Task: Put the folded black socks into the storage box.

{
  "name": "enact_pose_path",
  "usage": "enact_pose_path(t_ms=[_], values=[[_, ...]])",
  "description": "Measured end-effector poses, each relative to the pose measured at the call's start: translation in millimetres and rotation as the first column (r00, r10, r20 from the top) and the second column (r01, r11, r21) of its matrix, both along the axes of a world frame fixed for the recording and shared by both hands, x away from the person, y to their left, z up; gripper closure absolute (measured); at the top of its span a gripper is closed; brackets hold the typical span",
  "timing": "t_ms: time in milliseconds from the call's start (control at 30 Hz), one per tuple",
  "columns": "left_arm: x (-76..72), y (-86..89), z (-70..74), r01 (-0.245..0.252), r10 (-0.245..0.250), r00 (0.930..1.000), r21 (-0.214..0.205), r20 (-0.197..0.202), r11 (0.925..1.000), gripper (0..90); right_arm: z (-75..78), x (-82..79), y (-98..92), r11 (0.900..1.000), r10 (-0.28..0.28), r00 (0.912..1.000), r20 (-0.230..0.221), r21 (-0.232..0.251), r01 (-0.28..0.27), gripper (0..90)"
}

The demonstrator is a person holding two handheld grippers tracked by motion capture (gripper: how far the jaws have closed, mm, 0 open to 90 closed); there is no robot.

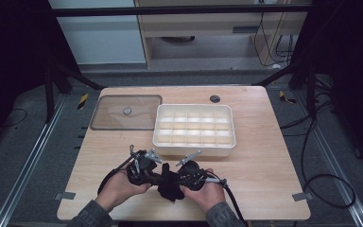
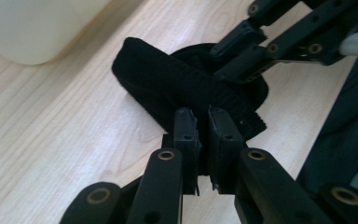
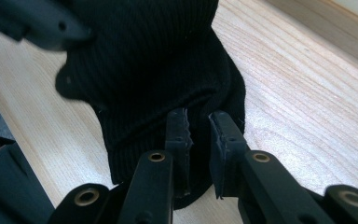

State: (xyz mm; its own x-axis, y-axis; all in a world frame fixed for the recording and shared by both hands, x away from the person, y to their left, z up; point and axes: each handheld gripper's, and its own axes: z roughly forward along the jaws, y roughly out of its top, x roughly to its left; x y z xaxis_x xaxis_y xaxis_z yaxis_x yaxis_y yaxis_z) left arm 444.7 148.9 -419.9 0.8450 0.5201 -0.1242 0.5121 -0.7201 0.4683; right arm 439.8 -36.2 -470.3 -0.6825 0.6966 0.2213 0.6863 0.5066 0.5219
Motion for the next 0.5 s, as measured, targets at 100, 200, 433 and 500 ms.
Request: enact_pose_path(t_ms=[100, 200, 433, 500], values=[[-2.4, -4.3, -0.1, 0.02, -0.02, 0.9998, -0.002, -0.005, 0.9998, 82.6, -1.3, 0.8, -1.2, 1.0, -0.005, 1.0, -0.003, 0.006, 0.005, 79.0], [-5.8, -9.6, -0.7, 0.035, -0.035, 0.9994, -0.002, -0.007, 0.9994, 82.6, -3.0, 1.8, -3.3, 0.9998, -0.012, 0.9999, -0.01, 0.018, 0.012, 79.0], [-13.4, -21.6, -3.9, 0.069, -0.069, 0.9975, -0.002, -0.012, 0.9976, 82.7, -4.5, 2.6, -5.9, 0.9994, -0.018, 0.9998, -0.012, 0.03, 0.019, 79.0], [-14.6, -24.1, -4.6, 0.075, -0.075, 0.9971, 0.0, -0.013, 0.9972, 82.7, -4.8, 2.7, -6.6, 0.9993, -0.021, 0.9997, -0.013, 0.032, 0.021, 78.9]])
